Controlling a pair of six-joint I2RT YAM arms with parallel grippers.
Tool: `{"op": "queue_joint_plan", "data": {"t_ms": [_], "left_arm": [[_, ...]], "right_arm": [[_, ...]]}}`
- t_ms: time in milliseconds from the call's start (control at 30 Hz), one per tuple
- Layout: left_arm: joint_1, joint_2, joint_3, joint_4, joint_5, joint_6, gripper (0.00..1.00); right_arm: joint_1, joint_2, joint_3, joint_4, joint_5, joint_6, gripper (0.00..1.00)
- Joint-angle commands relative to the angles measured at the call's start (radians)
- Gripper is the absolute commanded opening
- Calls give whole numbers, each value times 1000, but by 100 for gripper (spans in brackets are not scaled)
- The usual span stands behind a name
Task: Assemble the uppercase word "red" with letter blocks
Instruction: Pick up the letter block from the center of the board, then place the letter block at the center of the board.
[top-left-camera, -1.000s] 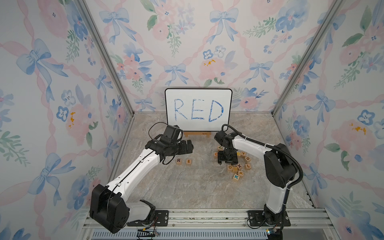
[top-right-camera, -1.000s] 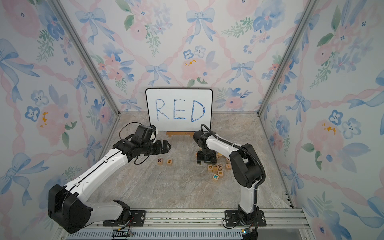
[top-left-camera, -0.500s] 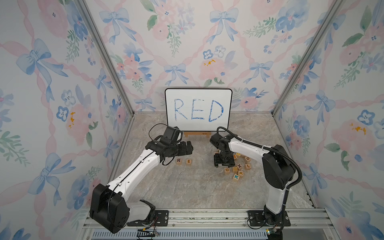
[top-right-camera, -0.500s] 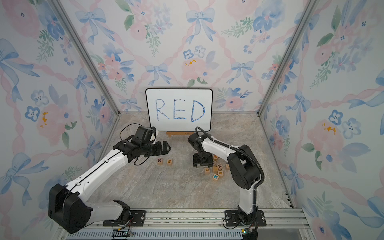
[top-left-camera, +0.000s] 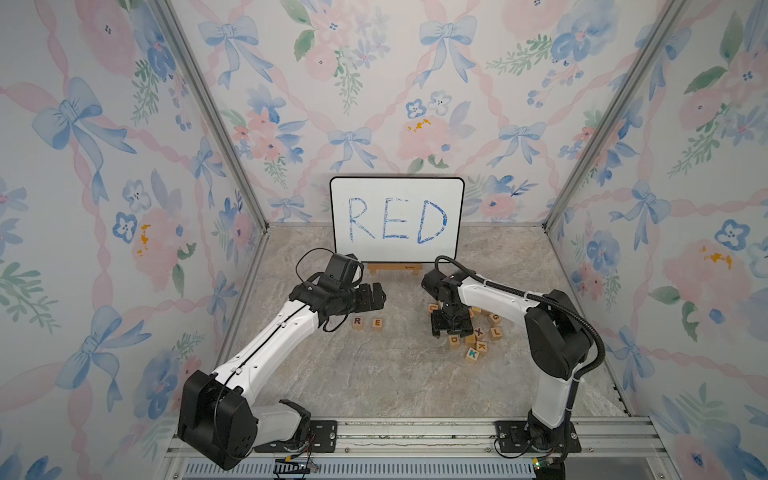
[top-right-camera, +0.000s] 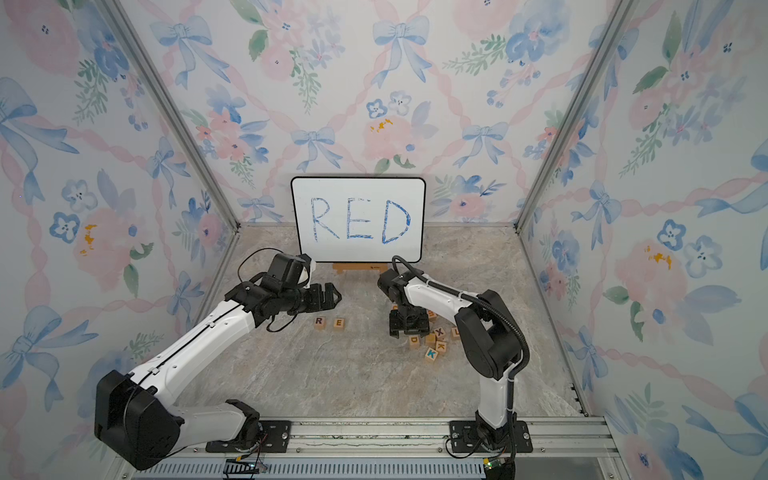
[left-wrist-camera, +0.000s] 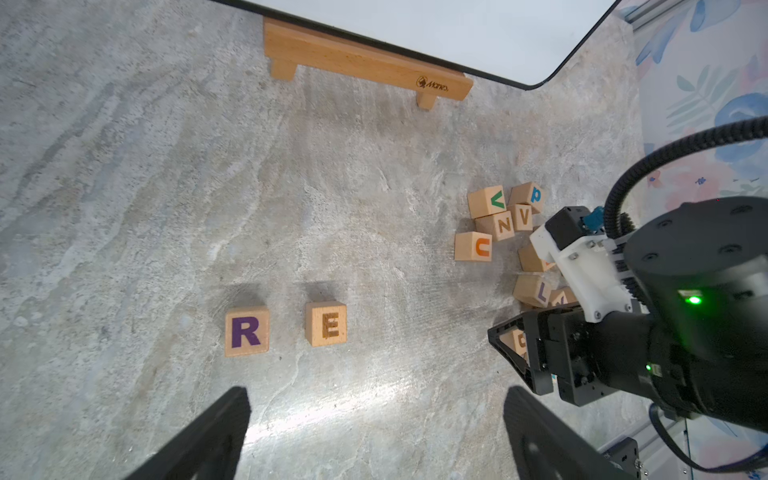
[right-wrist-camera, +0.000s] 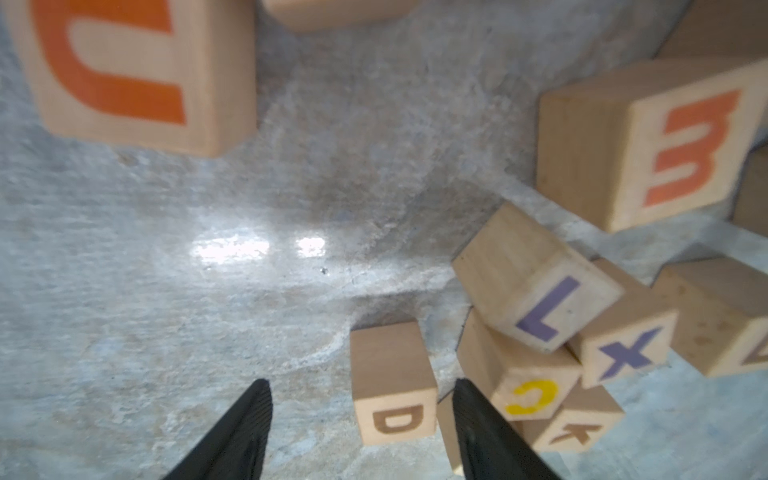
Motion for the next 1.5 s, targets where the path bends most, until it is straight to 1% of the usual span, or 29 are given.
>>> {"op": "queue_joint_plan", "data": {"t_ms": [0,133,167,300,333,367,433,500,600,667,833,1033,1233,1467], "left_arm": [[10,-19,-9,7,19,-2,98],[12,-26,-11,7,20,-5,98],[11,-28,-12,7,20,-4,98],[12,-34,-20,8,22,-8,98],[13,-32,-21,10,22,-10,98],[13,-35,-20,10,23,-11,98],[14,-36,-19,10,25,-11,98],[15,-38,-18,11,26,-10,98],[16,-38,-19,12,32,-10,98],[18,-41,-19,11,34,-7,98],[32,-62,-7,11,53,-20,98],[47,-122,10,10,61,-48,98],[79,-228,0,8,88,-92,98],[125,-368,-7,-9,116,-122,98]], "right_arm": [[-11,-15,-25,12,2,-10,70],[-10,-22,-36,40,-22,-11,64],[-10,-25,-37,44,-27,-11,60],[-10,-27,-52,59,-38,-11,53],[-10,-27,-55,62,-38,-40,51],[-10,-26,-60,64,-38,-44,48],[-8,-27,-65,64,-38,-49,45],[-6,-24,-66,62,-38,-55,40],[-4,-17,-63,56,-34,-66,29],[-1,-16,-51,48,-28,-76,25],[20,-2,23,18,-16,-126,25],[45,46,132,-10,-15,-204,25],[72,112,268,-27,-24,-272,25],[129,220,432,-47,-7,-365,25]]}}
